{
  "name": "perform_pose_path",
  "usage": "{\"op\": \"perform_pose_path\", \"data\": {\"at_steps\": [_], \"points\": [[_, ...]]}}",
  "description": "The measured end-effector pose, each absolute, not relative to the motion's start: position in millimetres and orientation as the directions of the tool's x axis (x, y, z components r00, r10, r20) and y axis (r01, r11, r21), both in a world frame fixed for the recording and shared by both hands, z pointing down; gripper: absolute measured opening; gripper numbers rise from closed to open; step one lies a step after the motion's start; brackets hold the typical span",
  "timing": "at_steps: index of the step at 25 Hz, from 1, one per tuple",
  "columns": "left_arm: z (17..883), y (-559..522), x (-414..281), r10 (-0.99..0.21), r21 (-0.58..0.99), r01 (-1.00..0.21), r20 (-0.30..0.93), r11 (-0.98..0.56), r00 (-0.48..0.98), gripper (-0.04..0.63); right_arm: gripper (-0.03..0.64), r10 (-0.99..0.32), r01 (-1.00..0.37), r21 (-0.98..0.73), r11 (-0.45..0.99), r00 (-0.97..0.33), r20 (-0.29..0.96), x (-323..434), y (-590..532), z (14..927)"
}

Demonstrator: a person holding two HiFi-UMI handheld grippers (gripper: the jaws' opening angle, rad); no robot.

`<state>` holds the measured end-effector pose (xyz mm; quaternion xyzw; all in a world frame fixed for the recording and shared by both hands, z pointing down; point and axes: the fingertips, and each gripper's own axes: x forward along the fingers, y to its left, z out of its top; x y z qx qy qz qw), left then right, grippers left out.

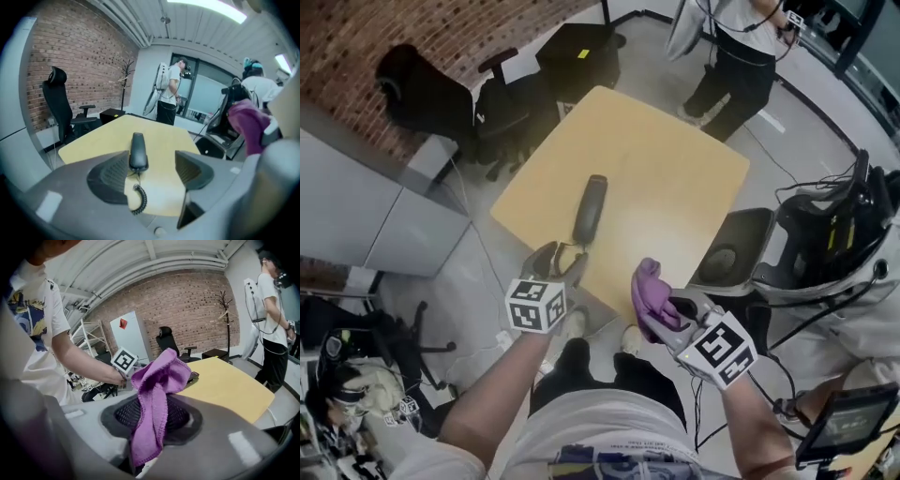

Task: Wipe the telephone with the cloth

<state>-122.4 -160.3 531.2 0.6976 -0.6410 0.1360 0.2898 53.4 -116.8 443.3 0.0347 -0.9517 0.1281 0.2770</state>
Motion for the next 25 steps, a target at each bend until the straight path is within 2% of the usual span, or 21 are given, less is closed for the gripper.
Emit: {"op": "perform_pose_path", "data": {"at_steps": [6, 10, 13, 15, 19, 25], "points": [[481, -80, -108, -0.835, 0.266, -0.957, 0.496, -0.115, 0.238, 0.248, 0.118, 0.034, -0.095, -0.223, 0.970, -0.857, 0.514, 27, -94, 435], [455, -29, -91, -0.837, 0.313, -0.929, 0.439, -0.200, 0.328, 0.164, 0.117, 0.050, -0.070, -0.210, 0.975, -0.854, 0.518, 15, -62, 429], [442, 9, -84, -0.836, 0.298, -0.912, 0.390, -0.282, 0.385, 0.027, 0.118, 0.049, -0.056, -0.184, 0.981, -0.852, 0.522, 0, -27, 431], [439, 33, -84, -0.826, 0.287, -0.900, 0.376, -0.328, 0.420, 0.005, 0.117, 0.044, -0.047, -0.161, 0.986, -0.854, 0.519, -13, -3, 432], [438, 92, -96, -0.786, 0.330, -0.858, 0.364, -0.394, 0.500, 0.004, 0.118, 0.022, -0.049, -0.124, 0.991, -0.859, 0.511, -45, 50, 427], [427, 169, -106, -0.735, 0.370, -0.793, 0.320, -0.483, 0.597, 0.003, 0.118, -0.050, -0.121, -0.111, 0.986, -0.864, 0.501, -69, 126, 419]]}}
